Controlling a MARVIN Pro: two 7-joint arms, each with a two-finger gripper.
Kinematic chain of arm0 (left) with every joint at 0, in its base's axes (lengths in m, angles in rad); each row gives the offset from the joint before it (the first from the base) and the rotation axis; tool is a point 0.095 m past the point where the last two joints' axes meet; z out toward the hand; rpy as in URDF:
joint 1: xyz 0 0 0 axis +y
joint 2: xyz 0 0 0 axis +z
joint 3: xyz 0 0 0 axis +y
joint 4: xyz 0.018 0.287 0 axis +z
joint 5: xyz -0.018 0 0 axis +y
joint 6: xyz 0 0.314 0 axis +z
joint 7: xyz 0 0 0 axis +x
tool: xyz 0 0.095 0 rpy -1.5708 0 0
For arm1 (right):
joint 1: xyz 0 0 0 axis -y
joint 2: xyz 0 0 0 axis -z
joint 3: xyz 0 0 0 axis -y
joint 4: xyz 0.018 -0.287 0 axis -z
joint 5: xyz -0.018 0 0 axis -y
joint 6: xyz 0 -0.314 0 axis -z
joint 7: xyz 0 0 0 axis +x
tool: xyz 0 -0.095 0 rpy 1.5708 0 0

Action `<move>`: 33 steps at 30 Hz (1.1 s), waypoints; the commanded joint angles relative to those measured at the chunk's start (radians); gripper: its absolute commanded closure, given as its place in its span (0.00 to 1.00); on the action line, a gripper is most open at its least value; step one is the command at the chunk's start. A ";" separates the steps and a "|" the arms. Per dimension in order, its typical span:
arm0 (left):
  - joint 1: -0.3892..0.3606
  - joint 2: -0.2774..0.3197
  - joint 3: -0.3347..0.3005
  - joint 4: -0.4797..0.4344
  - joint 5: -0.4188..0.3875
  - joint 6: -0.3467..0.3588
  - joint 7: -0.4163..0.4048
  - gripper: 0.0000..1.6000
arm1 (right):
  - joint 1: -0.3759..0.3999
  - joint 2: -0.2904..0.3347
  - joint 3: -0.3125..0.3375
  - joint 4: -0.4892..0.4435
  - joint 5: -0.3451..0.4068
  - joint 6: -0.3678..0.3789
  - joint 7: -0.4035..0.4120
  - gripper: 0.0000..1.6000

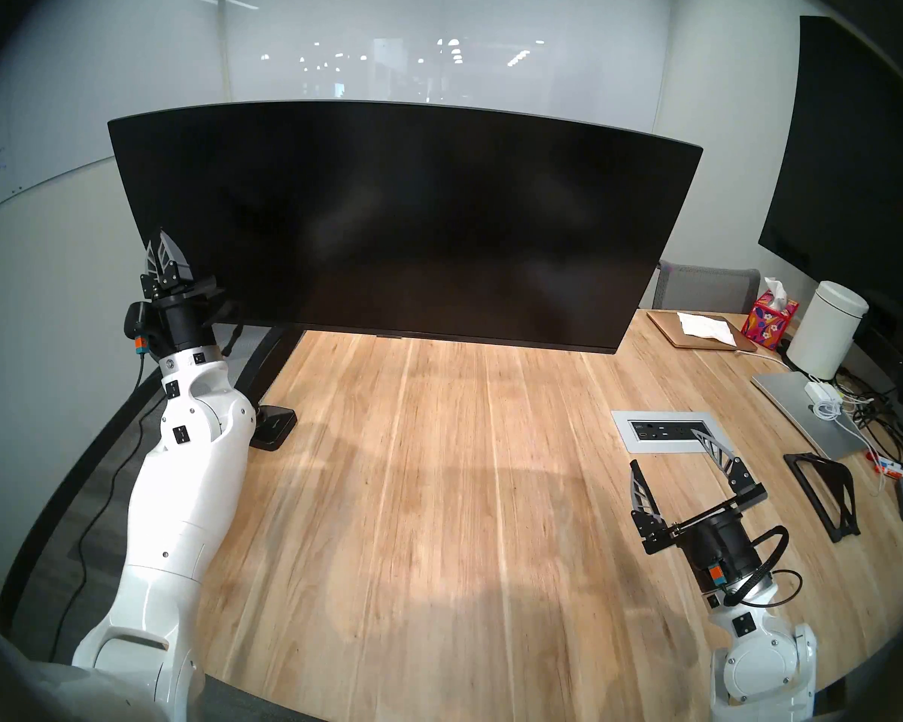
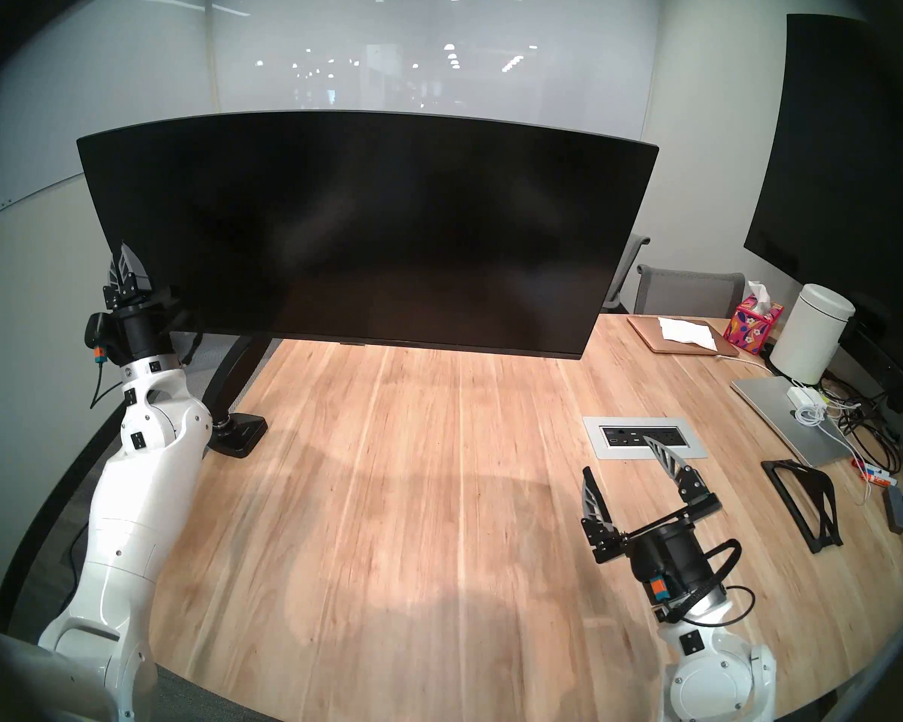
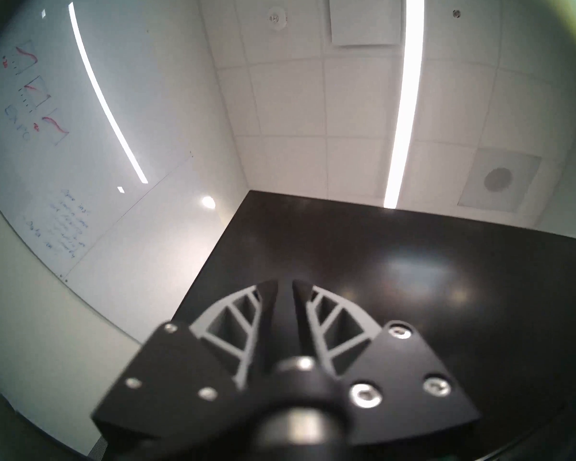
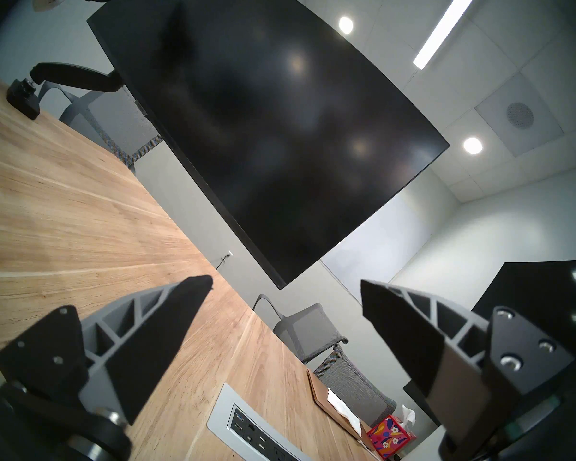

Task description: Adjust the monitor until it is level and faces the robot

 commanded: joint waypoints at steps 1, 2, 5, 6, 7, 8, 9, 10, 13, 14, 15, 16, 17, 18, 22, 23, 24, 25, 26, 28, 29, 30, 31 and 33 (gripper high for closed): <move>0.086 0.008 -0.009 -0.101 -0.005 0.071 0.022 0.51 | 0.001 -0.002 0.000 -0.021 0.006 -0.001 -0.003 0.00; 0.090 0.008 -0.011 -0.108 -0.005 0.080 0.026 0.51 | 0.001 -0.002 0.000 -0.021 0.007 -0.001 -0.003 0.00; 0.096 0.009 -0.013 -0.119 -0.005 0.093 0.031 0.51 | 0.001 -0.002 0.000 -0.022 0.007 -0.001 -0.002 0.00; 0.097 0.009 -0.014 -0.121 -0.005 0.096 0.033 0.51 | 0.001 -0.002 0.000 -0.022 0.007 -0.001 -0.002 0.00; 0.098 0.009 -0.014 -0.122 -0.005 0.098 0.034 0.51 | 0.001 -0.002 0.000 -0.022 0.007 -0.001 -0.002 0.00; 0.099 0.010 -0.014 -0.123 -0.005 0.100 0.035 0.51 | 0.001 -0.002 0.000 -0.022 0.007 -0.001 -0.002 0.00; 0.100 0.010 -0.014 -0.124 -0.005 0.101 0.036 0.51 | 0.001 -0.002 0.000 -0.022 0.007 -0.001 -0.002 0.00; 0.100 0.010 -0.014 -0.125 -0.005 0.102 0.037 0.51 | 0.001 -0.002 0.000 -0.022 0.007 -0.001 -0.002 0.00; 0.101 0.011 -0.014 -0.127 -0.004 0.105 0.039 0.51 | 0.001 -0.002 0.000 -0.022 0.007 -0.001 -0.002 0.00; 0.101 0.011 -0.014 -0.127 -0.004 0.105 0.040 0.51 | 0.001 -0.002 0.000 -0.022 0.007 -0.001 -0.002 0.00; 0.102 0.011 -0.014 -0.128 -0.004 0.106 0.040 0.51 | 0.001 -0.002 0.000 -0.022 0.007 -0.001 -0.002 0.00; 0.102 0.011 -0.014 -0.128 -0.004 0.106 0.041 0.51 | 0.001 -0.002 0.000 -0.022 0.007 -0.001 -0.002 0.00; 0.102 0.011 -0.014 -0.128 -0.003 0.107 0.041 0.51 | 0.001 -0.002 0.000 -0.022 0.007 -0.001 -0.002 0.00; 0.102 0.011 -0.014 -0.129 -0.003 0.107 0.042 0.51 | 0.001 -0.002 0.000 -0.022 0.007 -0.001 -0.002 0.00; 0.102 0.011 -0.014 -0.129 -0.002 0.108 0.042 0.51 | 0.001 -0.002 0.000 -0.022 0.007 -0.001 -0.002 0.00; 0.102 0.011 -0.014 -0.129 -0.002 0.108 0.042 0.51 | 0.001 -0.002 0.000 -0.022 0.007 -0.001 -0.002 0.00; 0.102 0.011 -0.014 -0.129 -0.002 0.109 0.042 0.51 | 0.001 -0.002 0.000 -0.022 0.007 -0.001 -0.002 0.00; 0.102 0.010 -0.015 -0.129 -0.002 0.109 0.041 0.51 | 0.001 -0.002 0.000 -0.022 0.007 -0.001 -0.002 0.00; 0.102 0.010 -0.015 -0.130 -0.002 0.109 0.041 0.51 | 0.000 -0.001 -0.006 -0.021 0.010 -0.001 0.002 0.00; 0.102 0.009 -0.015 -0.129 -0.002 0.109 0.040 0.51 | -0.004 -0.008 -0.018 -0.022 0.003 -0.002 0.002 0.00; 0.102 0.009 -0.016 -0.129 -0.002 0.109 0.039 0.51 | -0.004 -0.012 -0.022 -0.022 -0.003 -0.002 0.000 0.00; 0.102 0.009 -0.016 -0.129 -0.002 0.109 0.039 0.51 | -0.007 -0.011 -0.030 -0.020 -0.007 -0.005 0.003 0.00; 0.102 0.009 -0.016 -0.129 -0.002 0.109 0.039 0.51 | -0.009 -0.019 -0.035 -0.021 -0.020 -0.003 0.000 0.00; 0.102 0.008 -0.017 -0.129 -0.002 0.109 0.038 0.51 | -0.009 -0.019 -0.046 -0.013 -0.030 -0.007 0.001 0.00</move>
